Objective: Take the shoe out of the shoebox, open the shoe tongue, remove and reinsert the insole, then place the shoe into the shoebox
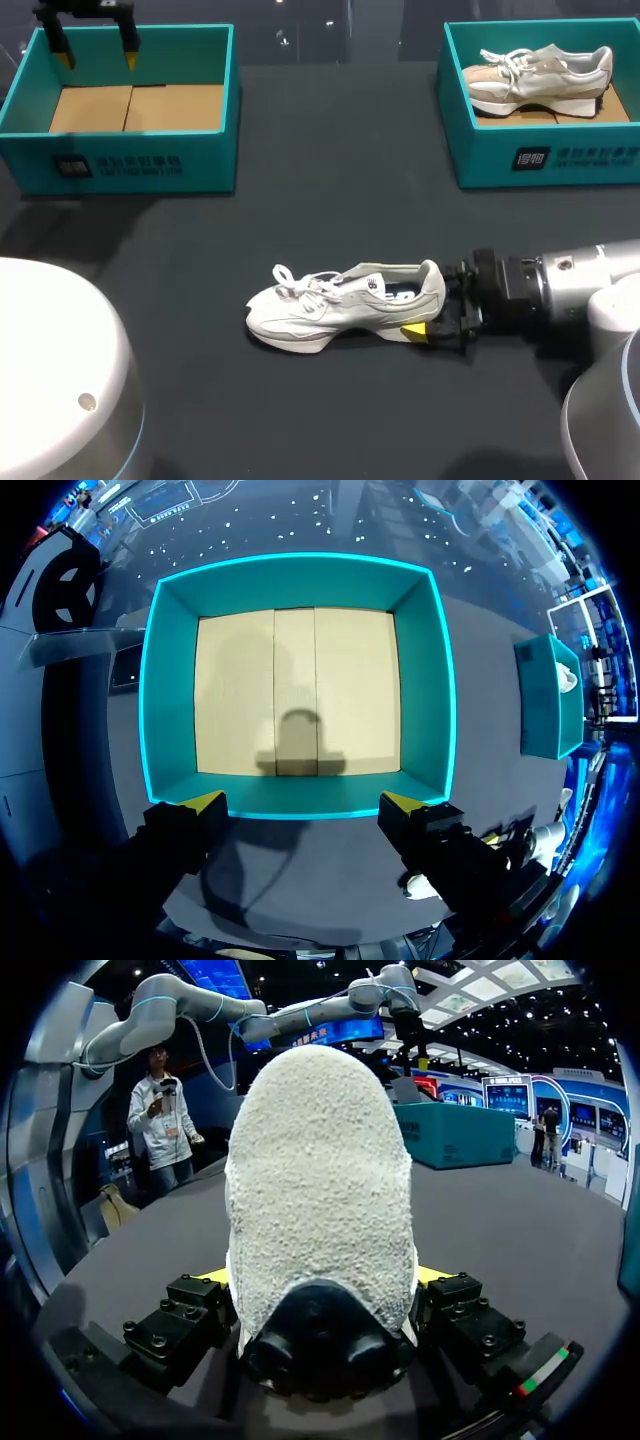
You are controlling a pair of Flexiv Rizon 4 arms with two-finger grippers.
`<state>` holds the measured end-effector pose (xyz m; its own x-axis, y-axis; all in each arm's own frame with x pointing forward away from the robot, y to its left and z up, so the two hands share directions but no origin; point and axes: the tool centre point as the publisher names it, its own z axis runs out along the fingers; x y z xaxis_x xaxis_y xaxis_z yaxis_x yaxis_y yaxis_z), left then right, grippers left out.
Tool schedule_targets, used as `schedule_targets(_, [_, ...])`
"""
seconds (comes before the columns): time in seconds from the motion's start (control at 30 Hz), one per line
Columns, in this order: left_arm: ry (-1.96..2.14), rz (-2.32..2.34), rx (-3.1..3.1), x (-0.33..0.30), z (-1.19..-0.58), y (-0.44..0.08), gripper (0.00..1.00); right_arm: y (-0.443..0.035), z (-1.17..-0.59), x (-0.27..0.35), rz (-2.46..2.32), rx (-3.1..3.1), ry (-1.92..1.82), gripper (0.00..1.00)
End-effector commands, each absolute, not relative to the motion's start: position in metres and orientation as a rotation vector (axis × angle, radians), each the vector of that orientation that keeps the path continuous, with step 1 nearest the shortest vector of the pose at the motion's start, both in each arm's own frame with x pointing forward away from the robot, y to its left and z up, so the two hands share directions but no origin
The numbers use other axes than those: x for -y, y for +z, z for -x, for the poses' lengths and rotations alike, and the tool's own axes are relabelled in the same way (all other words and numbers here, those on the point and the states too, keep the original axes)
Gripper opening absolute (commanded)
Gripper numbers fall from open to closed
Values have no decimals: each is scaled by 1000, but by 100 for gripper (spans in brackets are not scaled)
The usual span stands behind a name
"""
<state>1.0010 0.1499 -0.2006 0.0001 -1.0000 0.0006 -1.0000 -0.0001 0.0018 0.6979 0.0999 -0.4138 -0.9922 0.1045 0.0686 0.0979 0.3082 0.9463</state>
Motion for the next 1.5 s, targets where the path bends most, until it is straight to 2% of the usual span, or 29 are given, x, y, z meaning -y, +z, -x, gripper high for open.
schedule_targets(0.03, [-1, -2221, 2221, -150, -1001, -200, 100, -413, -699, -100, -193, -2547, 1831, 0])
schedule_targets(0.5, [-1, -2221, 2221, -150, -1001, -200, 100, -413, -699, -100, -193, -2547, 1831, 0])
schedule_targets(1.07, [147, -2251, 2160, -48, -869, -172, 100, -413, -699, -100, -193, -2547, 1831, 0])
schedule_targets(1.5, [114, -2268, 2159, 41, -792, -183, 100, -413, -699, -100, -193, -2547, 1831, 0])
